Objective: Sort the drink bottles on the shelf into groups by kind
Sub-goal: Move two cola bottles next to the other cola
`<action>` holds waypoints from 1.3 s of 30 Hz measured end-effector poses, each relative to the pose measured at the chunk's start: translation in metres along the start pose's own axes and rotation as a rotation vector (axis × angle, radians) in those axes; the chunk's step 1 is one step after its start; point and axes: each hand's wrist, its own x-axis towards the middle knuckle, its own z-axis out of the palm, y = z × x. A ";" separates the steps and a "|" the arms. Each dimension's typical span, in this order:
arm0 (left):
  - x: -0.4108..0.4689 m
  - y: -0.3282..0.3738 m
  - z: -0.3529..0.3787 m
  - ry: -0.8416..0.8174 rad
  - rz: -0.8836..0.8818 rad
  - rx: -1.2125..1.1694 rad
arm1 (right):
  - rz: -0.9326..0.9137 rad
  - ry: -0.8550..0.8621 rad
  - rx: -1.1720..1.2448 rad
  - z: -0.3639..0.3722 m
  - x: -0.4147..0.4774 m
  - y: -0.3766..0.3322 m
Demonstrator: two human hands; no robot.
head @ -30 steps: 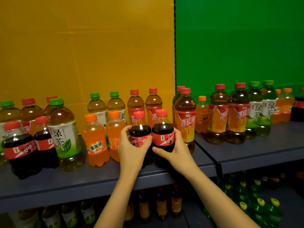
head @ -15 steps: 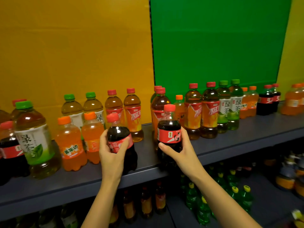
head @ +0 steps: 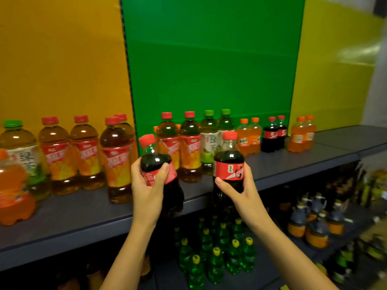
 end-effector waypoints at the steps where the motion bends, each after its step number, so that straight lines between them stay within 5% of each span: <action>1: -0.005 -0.004 0.017 0.004 -0.010 -0.008 | 0.006 0.011 -0.002 -0.017 0.000 0.003; 19: -0.035 -0.074 0.241 -0.173 -0.133 -0.061 | 0.070 0.112 -0.108 -0.229 0.043 0.063; 39: 0.043 -0.112 0.285 0.003 0.065 0.236 | -0.038 -0.233 0.011 -0.216 0.199 0.128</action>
